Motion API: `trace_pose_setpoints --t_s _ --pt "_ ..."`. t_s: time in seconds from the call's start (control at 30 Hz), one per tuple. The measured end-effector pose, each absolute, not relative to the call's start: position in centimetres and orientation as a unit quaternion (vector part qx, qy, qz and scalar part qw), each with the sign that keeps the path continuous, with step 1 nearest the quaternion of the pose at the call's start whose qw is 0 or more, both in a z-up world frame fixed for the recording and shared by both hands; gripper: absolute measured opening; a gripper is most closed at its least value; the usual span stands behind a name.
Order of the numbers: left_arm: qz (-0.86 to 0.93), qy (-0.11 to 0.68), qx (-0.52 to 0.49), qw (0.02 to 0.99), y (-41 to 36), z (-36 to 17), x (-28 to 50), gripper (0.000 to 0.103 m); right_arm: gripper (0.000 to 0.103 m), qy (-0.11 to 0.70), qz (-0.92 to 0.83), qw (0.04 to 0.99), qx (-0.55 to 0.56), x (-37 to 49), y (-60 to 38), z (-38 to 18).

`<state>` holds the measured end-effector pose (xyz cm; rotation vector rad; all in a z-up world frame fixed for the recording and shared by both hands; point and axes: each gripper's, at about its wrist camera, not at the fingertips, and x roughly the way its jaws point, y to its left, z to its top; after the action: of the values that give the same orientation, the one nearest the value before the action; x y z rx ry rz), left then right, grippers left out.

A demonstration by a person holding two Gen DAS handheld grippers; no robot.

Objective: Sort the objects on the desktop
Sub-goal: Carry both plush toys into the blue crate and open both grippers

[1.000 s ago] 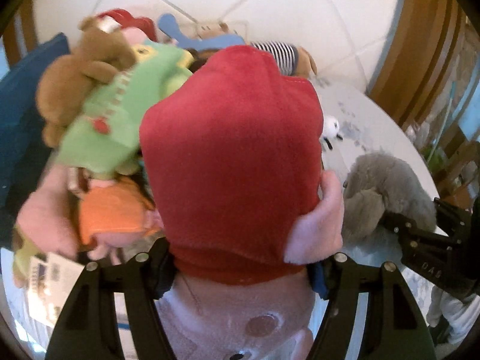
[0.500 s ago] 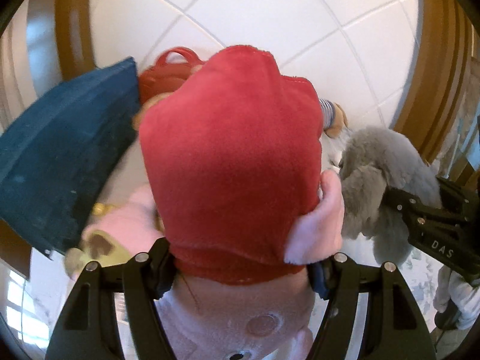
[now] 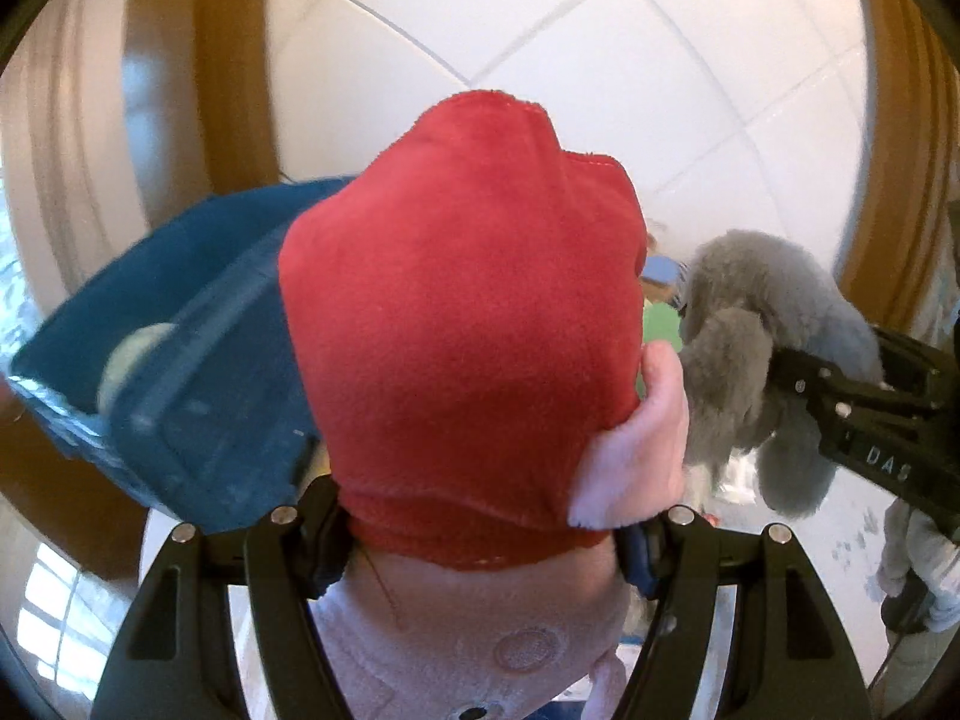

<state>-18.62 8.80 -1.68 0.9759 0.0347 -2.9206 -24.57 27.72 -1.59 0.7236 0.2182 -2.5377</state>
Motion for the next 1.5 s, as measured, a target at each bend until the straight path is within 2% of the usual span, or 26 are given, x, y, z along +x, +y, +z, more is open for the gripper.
trace_pose_setpoints --t_s 0.33,0.67,0.8,1.0,1.13,1.37,1.5 --pt "-0.961 0.038 0.260 0.087 1.5 3.8 -17.8 0.069 0.044 0.105 -0.917 0.322 0.212 -25.5 19.4 2.9" --pt "-0.960 0.019 0.224 0.165 -13.9 7.6 -19.5 0.069 0.044 0.082 -0.908 0.373 0.172 -27.2 5.5 6.3" --pt "-0.953 0.020 0.240 0.183 -20.5 7.3 -22.2 0.069 0.044 0.079 -0.904 0.380 0.177 -29.1 -1.1 6.1" --pt "-0.941 0.035 0.287 0.176 -26.5 3.8 -26.4 0.069 0.044 0.089 -0.900 0.375 0.204 -31.0 -5.8 4.5" --pt "-0.932 0.049 0.318 0.166 -28.8 1.0 -28.0 0.069 0.044 0.098 -0.896 0.370 0.224 -32.3 -8.5 3.0" --pt "-0.929 0.047 0.331 0.158 -29.5 0.3 -29.3 0.072 0.044 0.112 -0.889 0.361 0.258 -34.7 -13.1 0.4" --pt "-0.928 0.046 0.338 0.153 -29.9 -0.1 -30.1 0.081 0.048 0.115 -0.890 0.354 0.264 -35.7 -13.9 -0.1"
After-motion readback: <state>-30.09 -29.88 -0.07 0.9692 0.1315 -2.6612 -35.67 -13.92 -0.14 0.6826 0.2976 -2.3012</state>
